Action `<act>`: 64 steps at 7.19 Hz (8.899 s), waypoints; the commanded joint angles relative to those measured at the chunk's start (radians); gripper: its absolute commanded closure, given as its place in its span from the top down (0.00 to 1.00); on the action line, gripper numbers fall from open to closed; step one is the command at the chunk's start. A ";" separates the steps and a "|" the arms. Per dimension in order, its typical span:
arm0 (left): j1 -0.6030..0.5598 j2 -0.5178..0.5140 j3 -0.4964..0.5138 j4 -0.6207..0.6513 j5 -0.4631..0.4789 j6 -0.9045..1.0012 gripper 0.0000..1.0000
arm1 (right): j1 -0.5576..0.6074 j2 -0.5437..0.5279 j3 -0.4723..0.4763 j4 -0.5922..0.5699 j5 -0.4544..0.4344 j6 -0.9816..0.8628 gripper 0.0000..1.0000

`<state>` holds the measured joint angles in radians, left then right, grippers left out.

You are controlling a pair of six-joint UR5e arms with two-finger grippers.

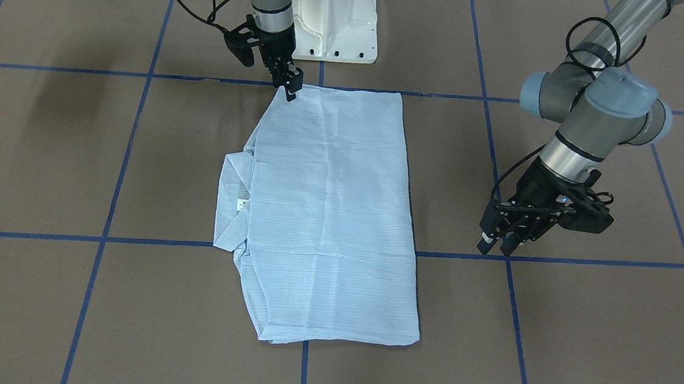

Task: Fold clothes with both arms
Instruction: 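Pinch the near corner with the right gripper while the left lowers, then move the left gripper to the other near corner and grasp it, then lift the near edge with both grippers and fold it toward the collar, then lower the folded edge onto the far edge and open both grippers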

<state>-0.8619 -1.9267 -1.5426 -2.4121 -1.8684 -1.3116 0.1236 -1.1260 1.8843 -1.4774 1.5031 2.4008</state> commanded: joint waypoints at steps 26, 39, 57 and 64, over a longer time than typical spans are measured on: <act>0.696 0.242 -0.372 0.128 0.284 -0.891 0.28 | 0.005 -0.049 0.079 -0.001 0.071 -0.012 0.00; 0.232 0.025 -0.452 0.376 -0.021 -0.669 0.00 | 0.446 0.087 0.106 -0.078 0.302 -0.135 0.00; 0.041 -0.433 0.495 0.047 0.061 -0.370 0.51 | 0.662 0.610 -1.004 0.350 0.407 -0.525 0.67; -0.127 -0.181 0.230 0.044 -0.138 -0.132 0.51 | 0.497 0.456 -0.535 0.167 0.364 -0.487 0.84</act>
<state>-0.9617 -2.1531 -1.2814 -2.3655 -1.9710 -1.4978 0.6895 -0.6484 1.2703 -1.2716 1.8986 1.9019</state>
